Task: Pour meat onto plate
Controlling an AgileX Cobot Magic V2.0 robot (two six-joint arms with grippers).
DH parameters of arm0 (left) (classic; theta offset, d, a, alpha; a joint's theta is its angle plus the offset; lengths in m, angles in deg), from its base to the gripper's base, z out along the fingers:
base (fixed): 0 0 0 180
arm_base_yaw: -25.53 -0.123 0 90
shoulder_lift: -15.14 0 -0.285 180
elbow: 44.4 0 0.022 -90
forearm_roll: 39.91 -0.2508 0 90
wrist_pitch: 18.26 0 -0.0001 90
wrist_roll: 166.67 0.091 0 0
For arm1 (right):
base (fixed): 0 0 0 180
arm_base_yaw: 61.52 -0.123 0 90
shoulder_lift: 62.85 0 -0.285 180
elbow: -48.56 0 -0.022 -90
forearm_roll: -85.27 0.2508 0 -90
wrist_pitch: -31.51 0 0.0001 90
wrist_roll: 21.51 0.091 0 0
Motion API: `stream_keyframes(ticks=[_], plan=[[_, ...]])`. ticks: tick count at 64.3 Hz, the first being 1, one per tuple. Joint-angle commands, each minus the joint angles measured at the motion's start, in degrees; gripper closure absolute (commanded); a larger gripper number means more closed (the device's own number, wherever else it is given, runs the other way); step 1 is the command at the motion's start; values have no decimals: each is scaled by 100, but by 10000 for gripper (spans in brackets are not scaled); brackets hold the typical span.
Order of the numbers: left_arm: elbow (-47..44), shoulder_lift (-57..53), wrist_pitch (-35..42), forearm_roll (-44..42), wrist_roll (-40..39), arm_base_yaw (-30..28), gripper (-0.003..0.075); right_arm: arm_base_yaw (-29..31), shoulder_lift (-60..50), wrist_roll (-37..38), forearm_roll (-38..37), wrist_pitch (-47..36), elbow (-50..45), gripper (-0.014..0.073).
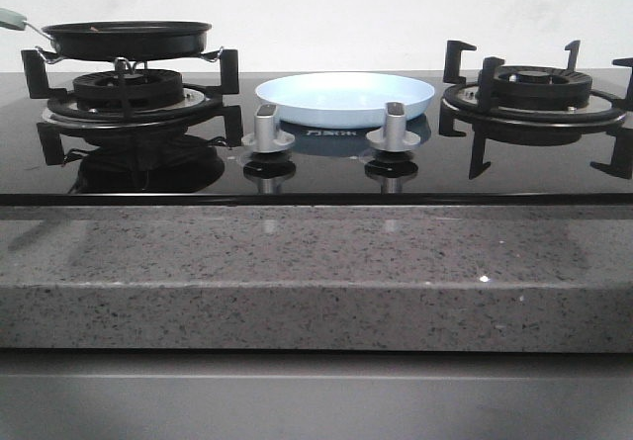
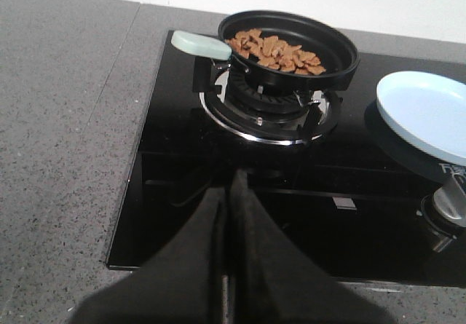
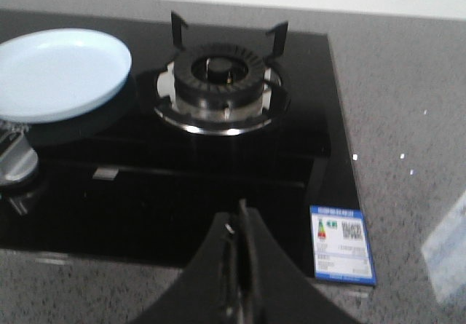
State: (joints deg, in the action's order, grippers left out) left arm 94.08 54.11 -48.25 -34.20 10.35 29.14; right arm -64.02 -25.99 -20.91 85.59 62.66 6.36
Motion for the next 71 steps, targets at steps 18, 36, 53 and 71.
stream_keyframes(ticks=[18,36,53,71], plan=[[141,307,443,-353,-8,-11,227,41,314,-60,216,-139,191,121],[464,422,-146,-224,402,103,167,-110,1042,-91,672,413,694,106],[600,750,-220,-206,597,1219,167,-582,2304,-427,993,813,1771,106],[600,970,-21,-194,597,2048,167,-1091,3888,-427,1026,869,3109,106]])
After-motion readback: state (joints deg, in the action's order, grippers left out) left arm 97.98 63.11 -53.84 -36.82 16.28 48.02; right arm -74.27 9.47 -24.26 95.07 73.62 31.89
